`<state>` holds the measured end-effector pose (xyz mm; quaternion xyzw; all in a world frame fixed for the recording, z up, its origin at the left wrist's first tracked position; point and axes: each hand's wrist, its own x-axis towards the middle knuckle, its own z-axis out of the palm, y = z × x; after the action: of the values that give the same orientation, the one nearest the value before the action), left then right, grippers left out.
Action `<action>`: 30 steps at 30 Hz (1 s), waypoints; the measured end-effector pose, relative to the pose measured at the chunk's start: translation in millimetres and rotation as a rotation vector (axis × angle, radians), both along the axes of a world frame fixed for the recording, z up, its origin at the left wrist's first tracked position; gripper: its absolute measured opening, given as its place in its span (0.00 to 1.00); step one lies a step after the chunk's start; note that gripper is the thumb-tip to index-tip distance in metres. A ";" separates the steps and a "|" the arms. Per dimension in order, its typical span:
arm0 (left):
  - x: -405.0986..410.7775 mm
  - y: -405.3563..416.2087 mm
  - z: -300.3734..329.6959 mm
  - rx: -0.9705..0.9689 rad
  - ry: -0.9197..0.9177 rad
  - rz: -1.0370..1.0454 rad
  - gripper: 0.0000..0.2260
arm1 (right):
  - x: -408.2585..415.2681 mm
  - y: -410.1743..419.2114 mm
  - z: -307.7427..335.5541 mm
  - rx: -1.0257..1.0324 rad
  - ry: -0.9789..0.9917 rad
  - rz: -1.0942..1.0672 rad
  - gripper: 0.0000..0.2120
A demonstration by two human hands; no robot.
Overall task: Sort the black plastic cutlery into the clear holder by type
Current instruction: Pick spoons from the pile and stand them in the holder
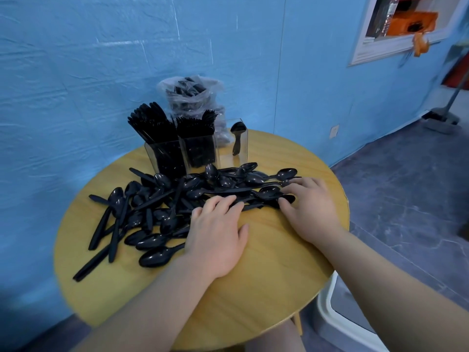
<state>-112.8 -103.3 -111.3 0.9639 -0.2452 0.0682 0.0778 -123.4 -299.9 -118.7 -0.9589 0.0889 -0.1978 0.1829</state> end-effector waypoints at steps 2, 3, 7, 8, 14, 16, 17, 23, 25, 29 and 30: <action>0.2 -1.1 -0.8 0.009 0.008 0.017 0.23 | -3.4 2.7 0.5 0.072 -0.001 -0.021 0.12; 0.5 -1.7 -1.1 0.011 0.010 0.019 0.23 | -3.9 4.6 1.6 0.140 0.012 -0.026 0.13; 1.4 -1.2 -1.7 -0.002 0.013 -0.002 0.21 | -3.4 7.9 4.8 0.312 0.041 -0.040 0.14; 1.4 -0.5 -1.5 -0.012 0.010 -0.014 0.21 | -3.8 7.7 5.1 0.323 0.038 -0.047 0.14; 1.3 2.1 0.2 -0.093 0.012 -0.073 0.16 | -6.2 6.4 6.7 0.304 0.116 -0.031 0.22; 1.3 2.7 -0.2 -0.113 0.015 -0.071 0.16 | -5.6 6.7 6.9 0.277 0.140 -0.024 0.22; 1.5 2.8 -0.6 -0.116 0.014 -0.068 0.15 | -5.4 6.7 7.7 0.285 0.142 -0.021 0.20; 3.0 2.3 -2.2 -0.191 0.044 -0.029 0.10 | -5.2 2.7 4.7 0.375 0.088 -0.027 0.11; 2.8 2.5 -2.6 -0.228 0.034 -0.007 0.08 | -7.7 1.7 3.2 0.401 0.075 -0.017 0.10; 3.4 1.5 -3.6 -0.264 0.015 0.021 0.10 | -13.0 3.3 3.4 0.411 0.036 0.008 0.10; 3.4 1.3 -3.9 -0.258 0.010 0.020 0.12 | -14.1 4.2 3.6 0.416 0.013 0.014 0.09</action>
<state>-109.4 -102.0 -115.2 0.9487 -0.2243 0.0951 0.2017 -137.5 -295.7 -115.0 -0.9023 0.1224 -0.1676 0.3778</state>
